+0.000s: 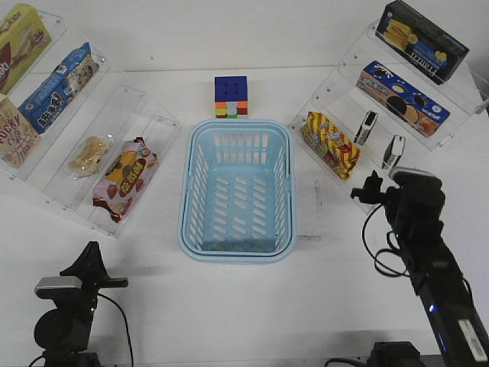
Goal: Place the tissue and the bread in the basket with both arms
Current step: 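Reach the right gripper to the shelf and grasp the white tissue pack, then carry the tissue pack over the basket and release it inside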
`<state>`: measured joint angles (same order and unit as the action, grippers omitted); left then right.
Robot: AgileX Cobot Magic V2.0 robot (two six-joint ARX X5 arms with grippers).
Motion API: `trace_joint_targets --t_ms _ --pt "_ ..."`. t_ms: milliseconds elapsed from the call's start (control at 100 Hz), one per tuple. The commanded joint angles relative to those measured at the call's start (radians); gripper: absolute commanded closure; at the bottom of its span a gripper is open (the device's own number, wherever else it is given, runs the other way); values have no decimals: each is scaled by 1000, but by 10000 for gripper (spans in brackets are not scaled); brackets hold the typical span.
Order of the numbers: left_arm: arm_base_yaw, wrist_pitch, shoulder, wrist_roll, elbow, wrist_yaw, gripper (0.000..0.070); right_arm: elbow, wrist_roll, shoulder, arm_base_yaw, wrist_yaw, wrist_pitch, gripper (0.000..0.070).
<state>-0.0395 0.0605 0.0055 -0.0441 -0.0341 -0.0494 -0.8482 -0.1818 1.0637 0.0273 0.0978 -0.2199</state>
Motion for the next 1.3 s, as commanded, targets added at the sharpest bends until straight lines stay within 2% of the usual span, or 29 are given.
trace_joint_targets --t_ms 0,180,340,400,450,480,570,810,880,970,1080,1170,1210,1290 --pt "1 16 -1 2 19 2 699 -80 69 98 8 21 8 272" --pt "1 16 -1 2 20 2 699 -227 85 290 41 34 -14 281" --pt "1 16 -1 2 19 2 699 -268 85 401 60 34 19 284" --pt "1 16 -1 2 19 2 699 -268 81 432 68 34 36 305" --pt "1 16 -1 2 19 2 699 -268 78 448 72 34 41 348" --pt "1 16 -1 2 19 2 699 -268 78 458 73 34 48 405" --pt "1 16 -1 2 20 2 699 -268 80 463 77 34 67 700" --pt "1 16 -1 2 19 2 699 -284 100 341 76 27 29 699" --pt "1 16 -1 2 19 2 699 -287 91 261 71 -32 6 699" --pt "1 16 -1 2 20 2 699 -287 42 155 36 -150 -15 699" --pt "1 16 -1 2 19 2 699 -287 -14 67 -47 -365 -16 699" --pt "1 16 -1 2 20 2 699 -287 -24 50 -155 -523 -15 699" --pt "1 16 -1 2 19 2 699 -286 -22 51 -219 -544 -23 699" --pt "1 16 -1 2 19 2 699 -286 11 81 -360 -513 -27 699"
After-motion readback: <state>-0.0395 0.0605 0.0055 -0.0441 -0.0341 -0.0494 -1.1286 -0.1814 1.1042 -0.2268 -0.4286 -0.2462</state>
